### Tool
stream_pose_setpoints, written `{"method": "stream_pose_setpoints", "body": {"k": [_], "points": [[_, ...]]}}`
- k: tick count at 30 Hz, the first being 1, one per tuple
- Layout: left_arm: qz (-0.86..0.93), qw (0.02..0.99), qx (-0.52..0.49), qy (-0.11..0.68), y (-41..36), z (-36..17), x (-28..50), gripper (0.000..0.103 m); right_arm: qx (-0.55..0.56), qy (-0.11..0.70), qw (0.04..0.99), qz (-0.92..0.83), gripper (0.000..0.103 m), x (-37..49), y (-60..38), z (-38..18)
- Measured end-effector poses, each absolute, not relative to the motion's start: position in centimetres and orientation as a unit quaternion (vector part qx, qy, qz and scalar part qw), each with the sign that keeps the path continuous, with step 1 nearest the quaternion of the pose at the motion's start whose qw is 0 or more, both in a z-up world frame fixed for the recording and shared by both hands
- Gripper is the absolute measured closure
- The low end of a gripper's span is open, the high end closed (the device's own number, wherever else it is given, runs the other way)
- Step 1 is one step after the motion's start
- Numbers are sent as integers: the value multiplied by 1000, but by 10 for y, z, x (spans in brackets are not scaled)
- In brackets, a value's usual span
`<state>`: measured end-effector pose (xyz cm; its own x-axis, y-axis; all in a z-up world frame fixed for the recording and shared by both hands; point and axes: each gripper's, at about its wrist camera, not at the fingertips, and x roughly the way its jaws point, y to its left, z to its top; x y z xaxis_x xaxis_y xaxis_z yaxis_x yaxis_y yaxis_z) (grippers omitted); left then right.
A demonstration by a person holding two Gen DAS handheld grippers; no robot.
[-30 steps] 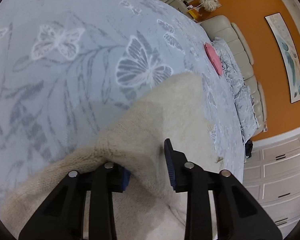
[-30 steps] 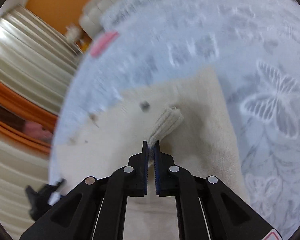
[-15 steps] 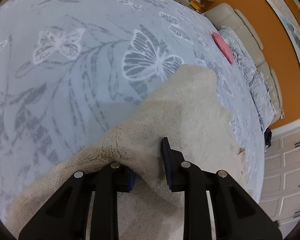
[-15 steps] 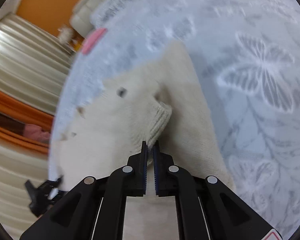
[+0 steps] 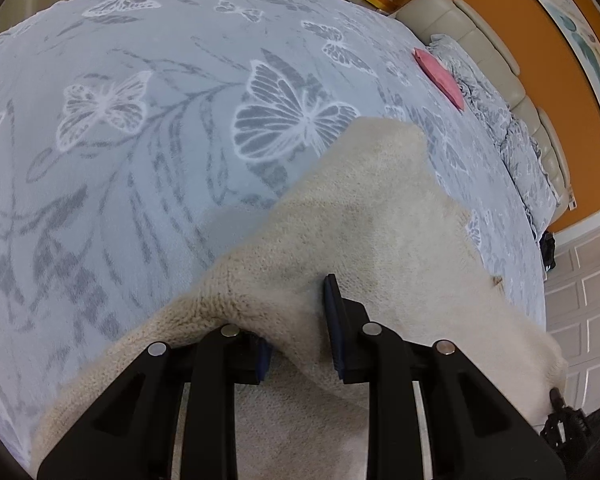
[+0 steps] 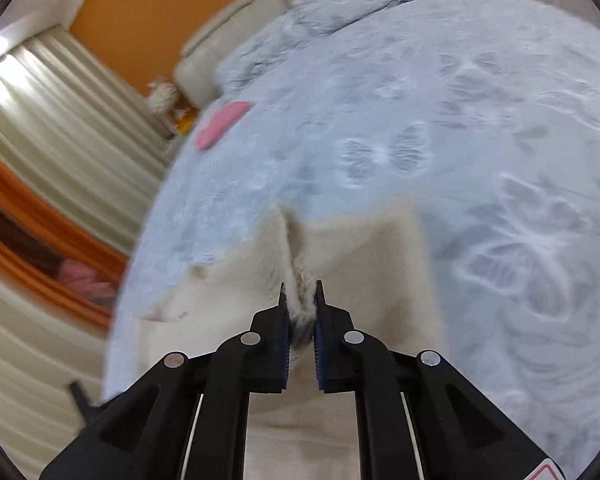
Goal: Fold small clothes
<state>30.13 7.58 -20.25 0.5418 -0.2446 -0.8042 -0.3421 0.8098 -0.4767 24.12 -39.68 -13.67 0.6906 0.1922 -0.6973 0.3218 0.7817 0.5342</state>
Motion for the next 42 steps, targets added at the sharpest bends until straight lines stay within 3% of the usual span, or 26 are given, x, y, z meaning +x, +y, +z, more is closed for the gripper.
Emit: {"method": "stream_pose_setpoints", "body": {"k": [2,3,7,8,10,11,13,17,19,21,23,25,27,28,29,30,31,32,34,42], "points": [[32,827,-298,476,73,-203,301,80,327,479,813,-61,94,247,-405,-193],[33,827,-295,476,72,-202,301,80,334,482,808,-52,97,244,-407,-204],[14,817,-317,481,82,-194,294,76,374,458,804,-58,81,226,-416,-173],[10,815,-321,481,87,-189,287,66,370,450,811,-52,79,209,-417,-159],[-8,815,-325,480,99,-179,262,53,363,443,818,-51,59,179,-421,-143],[-8,816,-322,481,106,-175,249,44,358,445,819,-54,54,153,-424,-138],[-1,819,-307,484,120,-168,214,33,342,464,815,-51,46,101,-424,-136],[-10,800,-292,525,147,-172,138,29,337,525,780,-49,44,20,-406,-155],[-10,785,-296,544,154,-180,106,27,359,546,756,-35,38,-11,-393,-169],[-9,774,-306,555,156,-187,88,26,366,570,735,-31,35,-33,-380,-184],[-18,767,-324,554,155,-191,76,17,365,586,723,-23,32,-40,-366,-199],[-16,768,-321,555,147,-193,73,15,362,576,732,-25,19,-46,-360,-199],[-12,770,-309,558,139,-193,74,14,370,570,733,-29,18,-47,-358,-198],[-8,772,-303,559,137,-192,75,15,372,570,732,-33,20,-50,-358,-198],[-7,771,-296,563,133,-192,76,23,376,565,734,-34,25,-49,-359,-197],[-7,769,-297,566,131,-192,75,30,382,558,736,-31,55,-50,-359,-196],[-2,765,-301,569,131,-193,74,54,391,558,732,-27,87,-46,-358,-197],[-3,752,-322,575,132,-195,72,76,407,559,722,-24,91,-46,-359,-200],[-3,725,-364,584,137,-199,69,91,421,543,726,-29,93,-47,-360,-197],[-71,762,-358,535,136,-127,46,96,421,452,787,-6,96,-76,-367,-117]]}}
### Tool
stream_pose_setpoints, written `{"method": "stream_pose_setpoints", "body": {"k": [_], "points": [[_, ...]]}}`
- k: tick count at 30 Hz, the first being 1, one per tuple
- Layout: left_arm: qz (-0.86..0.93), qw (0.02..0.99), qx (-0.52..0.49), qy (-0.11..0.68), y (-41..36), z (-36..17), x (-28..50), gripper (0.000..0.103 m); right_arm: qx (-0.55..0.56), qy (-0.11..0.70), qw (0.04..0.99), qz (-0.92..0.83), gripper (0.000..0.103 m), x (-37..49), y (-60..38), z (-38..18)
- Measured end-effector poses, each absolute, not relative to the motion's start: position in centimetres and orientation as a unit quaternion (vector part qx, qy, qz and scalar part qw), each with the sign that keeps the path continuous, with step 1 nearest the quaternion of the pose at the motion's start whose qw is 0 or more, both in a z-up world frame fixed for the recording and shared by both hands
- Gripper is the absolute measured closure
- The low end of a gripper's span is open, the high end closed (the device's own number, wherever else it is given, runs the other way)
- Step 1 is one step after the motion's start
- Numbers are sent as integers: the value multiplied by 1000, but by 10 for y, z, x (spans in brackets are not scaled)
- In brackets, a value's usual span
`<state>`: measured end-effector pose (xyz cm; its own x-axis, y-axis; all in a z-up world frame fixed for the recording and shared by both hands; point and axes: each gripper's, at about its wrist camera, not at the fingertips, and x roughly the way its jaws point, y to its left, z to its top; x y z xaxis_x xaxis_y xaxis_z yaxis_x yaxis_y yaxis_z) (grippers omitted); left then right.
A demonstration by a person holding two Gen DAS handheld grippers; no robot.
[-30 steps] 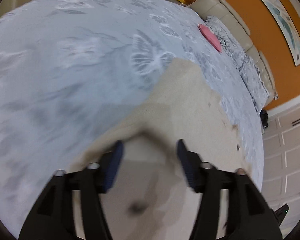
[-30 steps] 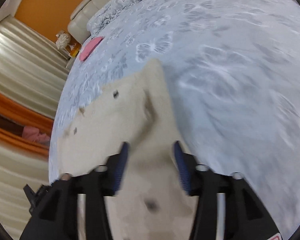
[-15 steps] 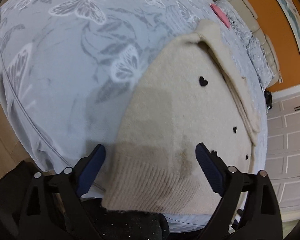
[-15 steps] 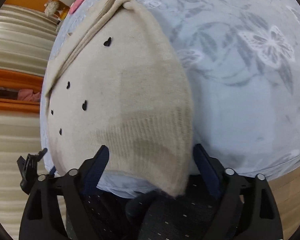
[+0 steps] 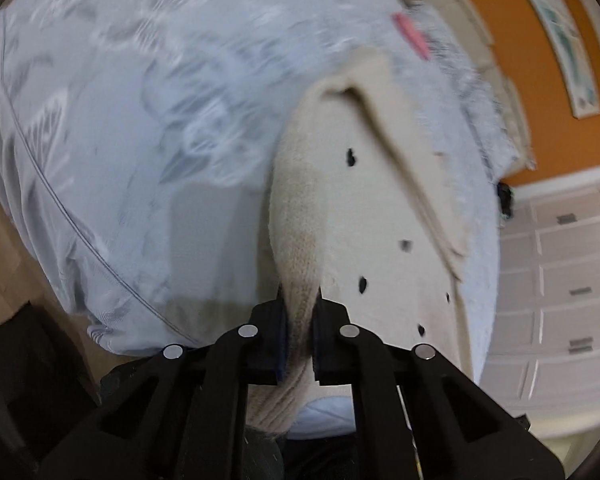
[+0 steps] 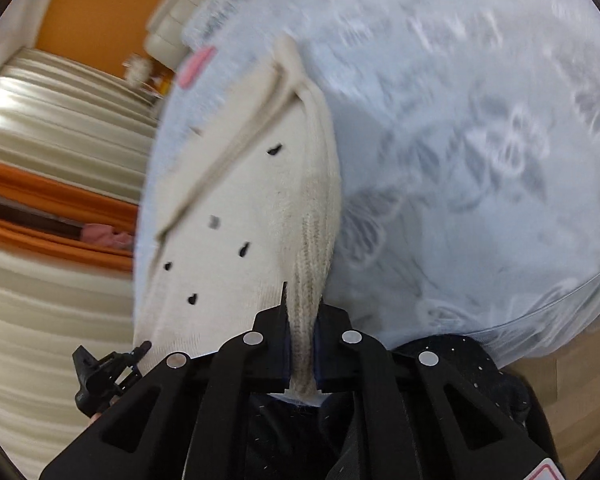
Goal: Fold small clothes
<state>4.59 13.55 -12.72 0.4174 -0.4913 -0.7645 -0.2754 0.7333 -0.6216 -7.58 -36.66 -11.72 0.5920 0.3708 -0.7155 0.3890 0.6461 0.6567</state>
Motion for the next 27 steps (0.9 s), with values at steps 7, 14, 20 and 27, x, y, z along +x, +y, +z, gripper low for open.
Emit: {"method": "stream_pose_setpoints", "body": {"k": [7,14,20,27], "points": [[-112,762,-355,530,153,-78,-14,96,396,426,813,31,96,-126,-363,-60],[-99,720,-377,574,164,-88,-85,96,382,479,790,30,96,-196,-340,-63],[-92,724,-393,560,173,-59,-112,97,393,484,781,37,96,-226,-333,-50],[-104,746,-409,515,176,-12,-76,97,405,412,816,40,96,-206,-366,7]]}}
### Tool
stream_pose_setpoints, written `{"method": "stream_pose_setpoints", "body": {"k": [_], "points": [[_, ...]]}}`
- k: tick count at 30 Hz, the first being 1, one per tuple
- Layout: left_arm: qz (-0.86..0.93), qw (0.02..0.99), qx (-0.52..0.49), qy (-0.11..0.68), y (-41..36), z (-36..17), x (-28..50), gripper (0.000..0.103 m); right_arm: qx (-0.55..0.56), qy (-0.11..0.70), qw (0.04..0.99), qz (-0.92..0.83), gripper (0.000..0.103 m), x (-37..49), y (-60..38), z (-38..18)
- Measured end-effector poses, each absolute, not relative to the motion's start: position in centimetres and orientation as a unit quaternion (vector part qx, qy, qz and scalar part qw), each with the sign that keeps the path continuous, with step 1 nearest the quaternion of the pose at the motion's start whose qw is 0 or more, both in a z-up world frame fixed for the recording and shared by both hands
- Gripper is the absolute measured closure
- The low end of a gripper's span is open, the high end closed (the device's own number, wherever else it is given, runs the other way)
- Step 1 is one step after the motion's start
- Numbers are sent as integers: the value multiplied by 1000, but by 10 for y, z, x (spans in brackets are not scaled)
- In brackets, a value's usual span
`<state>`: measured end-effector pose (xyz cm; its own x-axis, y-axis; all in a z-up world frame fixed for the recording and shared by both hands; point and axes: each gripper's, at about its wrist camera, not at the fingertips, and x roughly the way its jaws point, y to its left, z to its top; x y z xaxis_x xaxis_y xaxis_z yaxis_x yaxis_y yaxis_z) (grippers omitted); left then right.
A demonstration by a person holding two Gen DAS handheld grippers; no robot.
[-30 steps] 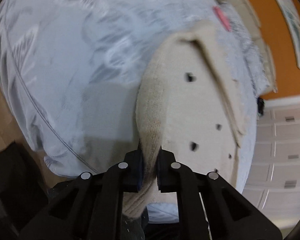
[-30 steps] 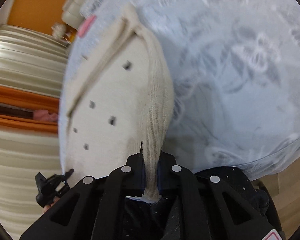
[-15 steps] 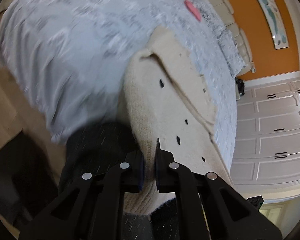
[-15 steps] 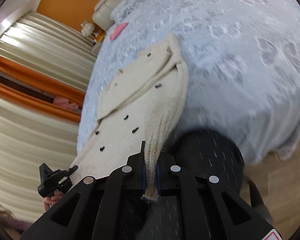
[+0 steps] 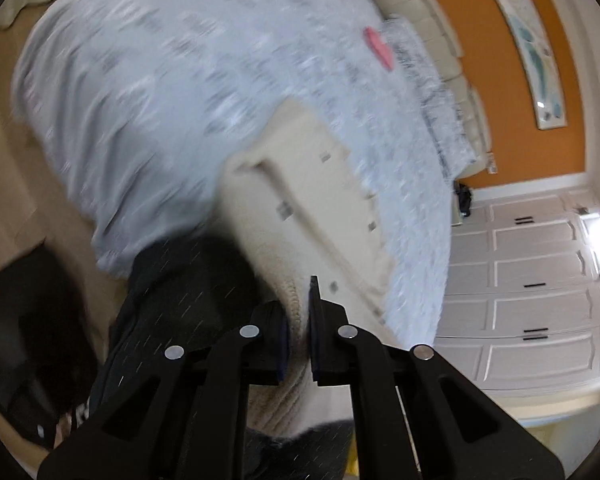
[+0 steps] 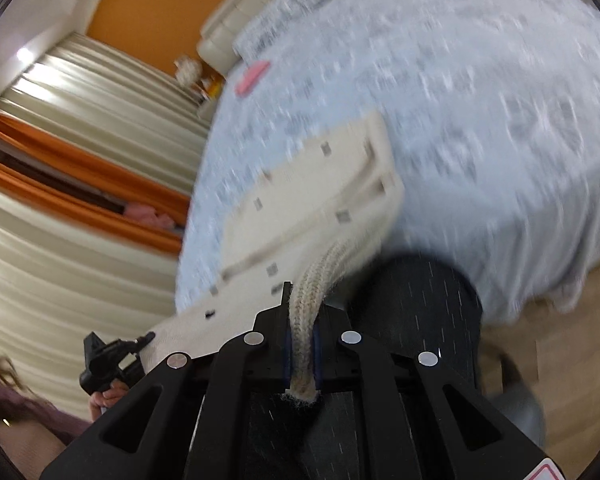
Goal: Fold small clothes
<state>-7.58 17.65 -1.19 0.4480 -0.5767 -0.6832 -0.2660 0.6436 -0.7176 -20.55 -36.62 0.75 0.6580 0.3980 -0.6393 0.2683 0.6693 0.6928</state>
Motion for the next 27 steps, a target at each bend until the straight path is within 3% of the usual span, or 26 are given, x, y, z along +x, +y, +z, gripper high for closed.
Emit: {"method": "stream_pose_setpoints", "body": {"k": [9,23,27], "points": [[-121,790,-362,481,136,0,39,97,432,353,828,53,96,-96,-406,-4],[-15,783,-307,540,91,-98,177,96,483,423,766,20,94,70,-430,-114],[12,784,-303,542,82,-124,199,92,485,431,761,-9,85,99,-436,-133]]}}
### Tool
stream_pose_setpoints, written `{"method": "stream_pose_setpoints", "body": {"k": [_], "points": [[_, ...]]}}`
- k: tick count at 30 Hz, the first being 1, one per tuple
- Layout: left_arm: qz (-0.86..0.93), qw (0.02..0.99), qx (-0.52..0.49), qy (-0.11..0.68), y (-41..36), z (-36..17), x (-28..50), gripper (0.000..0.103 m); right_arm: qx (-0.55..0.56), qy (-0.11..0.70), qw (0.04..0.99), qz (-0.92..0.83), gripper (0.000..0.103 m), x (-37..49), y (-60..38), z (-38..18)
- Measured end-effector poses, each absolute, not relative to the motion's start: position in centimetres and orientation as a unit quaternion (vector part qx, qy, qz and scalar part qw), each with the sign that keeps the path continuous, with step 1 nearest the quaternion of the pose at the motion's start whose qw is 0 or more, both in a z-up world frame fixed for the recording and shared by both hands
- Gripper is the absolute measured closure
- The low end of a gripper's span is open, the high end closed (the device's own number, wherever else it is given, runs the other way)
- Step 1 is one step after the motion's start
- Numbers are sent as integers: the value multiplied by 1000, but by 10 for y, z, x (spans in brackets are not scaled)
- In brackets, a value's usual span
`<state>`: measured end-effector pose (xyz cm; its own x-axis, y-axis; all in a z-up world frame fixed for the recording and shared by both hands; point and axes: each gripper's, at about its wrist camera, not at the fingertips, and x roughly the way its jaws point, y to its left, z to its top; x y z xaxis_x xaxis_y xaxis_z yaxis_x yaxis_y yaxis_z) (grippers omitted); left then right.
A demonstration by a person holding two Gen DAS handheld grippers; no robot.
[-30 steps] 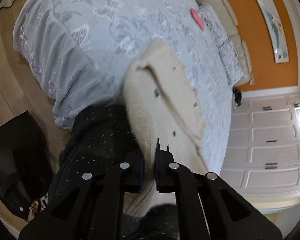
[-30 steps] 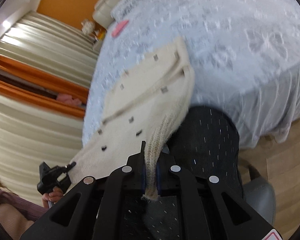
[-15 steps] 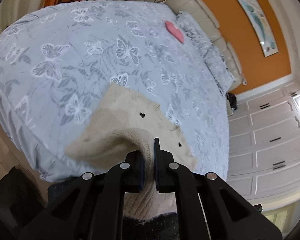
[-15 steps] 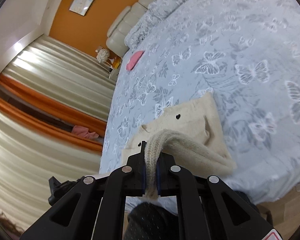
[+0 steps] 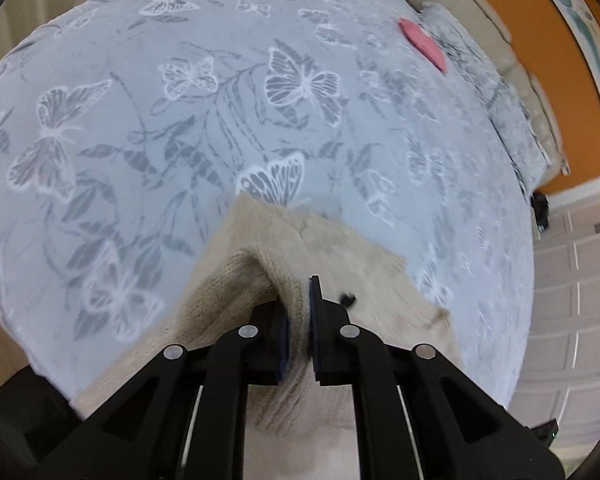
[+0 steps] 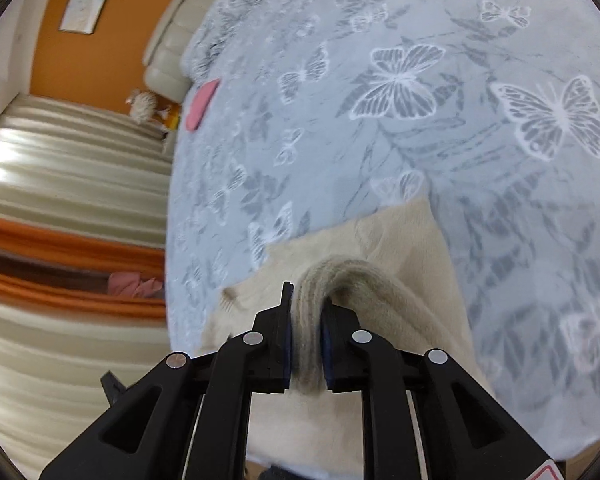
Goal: Fold small clothes
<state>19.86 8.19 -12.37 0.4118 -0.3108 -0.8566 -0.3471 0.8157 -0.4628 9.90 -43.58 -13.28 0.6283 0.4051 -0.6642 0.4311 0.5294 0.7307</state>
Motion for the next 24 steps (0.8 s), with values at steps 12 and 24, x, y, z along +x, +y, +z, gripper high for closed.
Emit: {"method": "stream_pose_setpoints", "body": {"k": [12,24], "points": [[-67,857,-246,448,59,-77,179,42,336,424,840,33,71,120,-373,-95],[-26,820,-115,560,-7,-183,239,58,221,581,783,-27,103,245,-340,-201]]}}
